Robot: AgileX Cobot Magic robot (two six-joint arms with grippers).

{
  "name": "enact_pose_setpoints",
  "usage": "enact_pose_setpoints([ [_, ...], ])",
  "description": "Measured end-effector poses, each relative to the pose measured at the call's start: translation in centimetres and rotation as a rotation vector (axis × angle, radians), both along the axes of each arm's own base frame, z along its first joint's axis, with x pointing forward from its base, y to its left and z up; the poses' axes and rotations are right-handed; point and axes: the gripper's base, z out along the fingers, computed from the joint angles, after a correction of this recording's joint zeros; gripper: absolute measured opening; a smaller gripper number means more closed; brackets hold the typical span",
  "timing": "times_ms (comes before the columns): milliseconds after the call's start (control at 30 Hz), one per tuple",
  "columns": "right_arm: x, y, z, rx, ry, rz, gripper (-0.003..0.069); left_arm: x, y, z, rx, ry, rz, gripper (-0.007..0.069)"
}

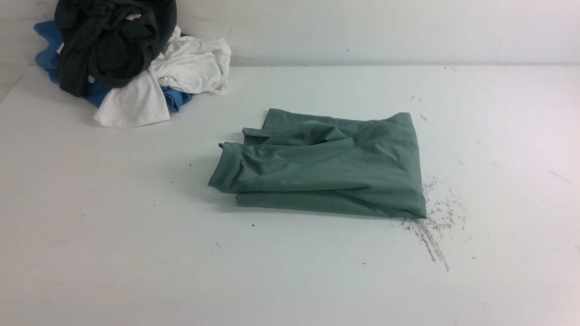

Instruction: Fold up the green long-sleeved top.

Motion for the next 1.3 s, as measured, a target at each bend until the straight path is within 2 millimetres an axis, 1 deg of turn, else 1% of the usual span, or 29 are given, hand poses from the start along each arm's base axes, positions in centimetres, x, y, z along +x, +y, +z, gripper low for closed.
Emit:
enact_pose_setpoints([
  [833,0.0,0.0,0.0,0.000,0.001,0.001,-0.0015,0.0,0.0,0.0,0.001,0.000,0.000,0.0006],
  [967,0.0,0.0,0.0,0.000,0.001,0.001,-0.0015,0.5,-0.1,-0.8,0.006,0.017,-0.002,0.0006],
  [1000,0.0,0.0,0.0,0.000,0.001,0.001,-0.0015,0.9,-0.3,-1.3,0.000,0.015,-0.008,0.0006],
  [1067,0.0,0.0,0.0,0.000,0.001,0.001,-0.0015,1.3,-0.6,-1.6,-0.026,-0.009,-0.015,0.0006],
  [1100,0.0,0.0,0.0,0.000,0.001,0.001,-0.0015,1.8,-1.1,-1.5,-0.074,-0.066,-0.027,0.0006],
  [1200,0.0,0.0,0.0,0.001,0.001,0.001,-0.0015,2.9,-1.6,-1.5,-0.132,-0.218,-0.007,0.0006],
  [1300,0.0,0.0,0.0,0.001,0.001,0.001,-0.0015,4.3,-1.7,-2.5,-0.163,-0.353,0.055,0.0006],
])
